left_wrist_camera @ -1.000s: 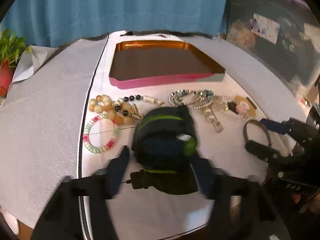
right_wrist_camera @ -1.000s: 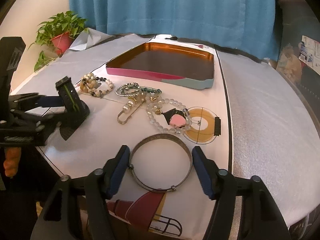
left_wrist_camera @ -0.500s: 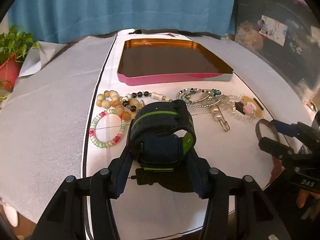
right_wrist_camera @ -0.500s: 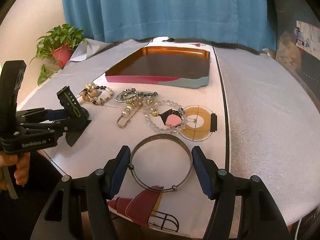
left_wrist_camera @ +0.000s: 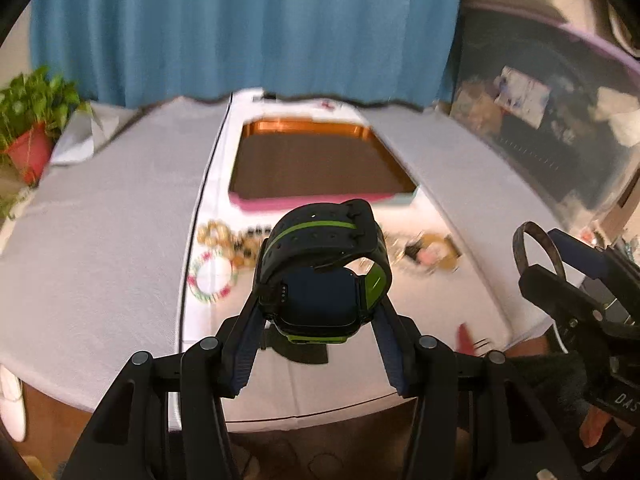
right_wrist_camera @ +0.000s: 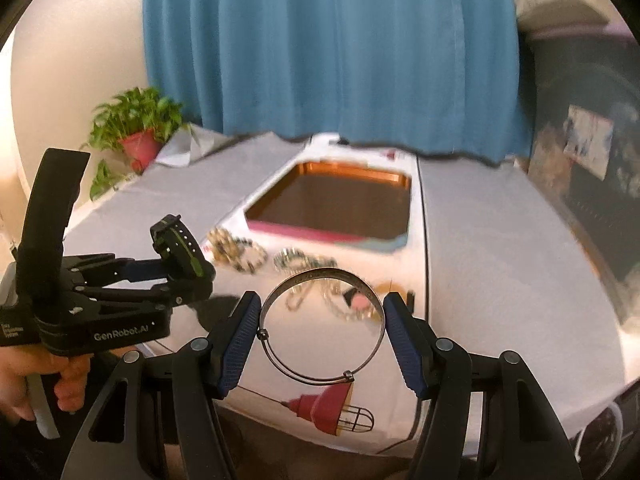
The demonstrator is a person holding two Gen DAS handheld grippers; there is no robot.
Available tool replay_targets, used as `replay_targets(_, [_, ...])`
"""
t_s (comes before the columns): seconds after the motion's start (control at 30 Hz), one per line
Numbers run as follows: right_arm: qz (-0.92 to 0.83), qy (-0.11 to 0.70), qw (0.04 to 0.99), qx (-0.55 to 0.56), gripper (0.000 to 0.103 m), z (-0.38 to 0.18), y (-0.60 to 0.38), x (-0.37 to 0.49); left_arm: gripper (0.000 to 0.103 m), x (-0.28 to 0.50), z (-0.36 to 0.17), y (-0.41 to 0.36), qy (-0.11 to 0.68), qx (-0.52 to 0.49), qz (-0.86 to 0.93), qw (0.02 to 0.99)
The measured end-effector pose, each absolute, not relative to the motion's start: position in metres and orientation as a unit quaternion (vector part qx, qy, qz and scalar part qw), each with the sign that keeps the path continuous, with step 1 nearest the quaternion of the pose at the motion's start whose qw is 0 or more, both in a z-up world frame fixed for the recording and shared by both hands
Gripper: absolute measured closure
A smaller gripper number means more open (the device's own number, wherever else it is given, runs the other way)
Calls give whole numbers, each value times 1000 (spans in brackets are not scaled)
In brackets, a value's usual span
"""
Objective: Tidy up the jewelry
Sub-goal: 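Lift the smartwatch with the left tool while the right tool carries the bangle toward the tray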
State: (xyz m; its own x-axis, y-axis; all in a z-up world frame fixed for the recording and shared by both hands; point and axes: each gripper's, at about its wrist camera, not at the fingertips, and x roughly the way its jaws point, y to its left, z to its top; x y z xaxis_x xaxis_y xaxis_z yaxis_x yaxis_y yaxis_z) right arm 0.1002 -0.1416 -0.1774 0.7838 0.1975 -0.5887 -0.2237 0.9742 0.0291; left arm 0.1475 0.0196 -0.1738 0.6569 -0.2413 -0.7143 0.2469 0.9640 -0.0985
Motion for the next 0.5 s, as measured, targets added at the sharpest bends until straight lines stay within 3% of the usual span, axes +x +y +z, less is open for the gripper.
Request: replay_targets(0.5, [134,229,963,-49,39,-81,-98,76,54,107,-82,36,295,-10,-156,943])
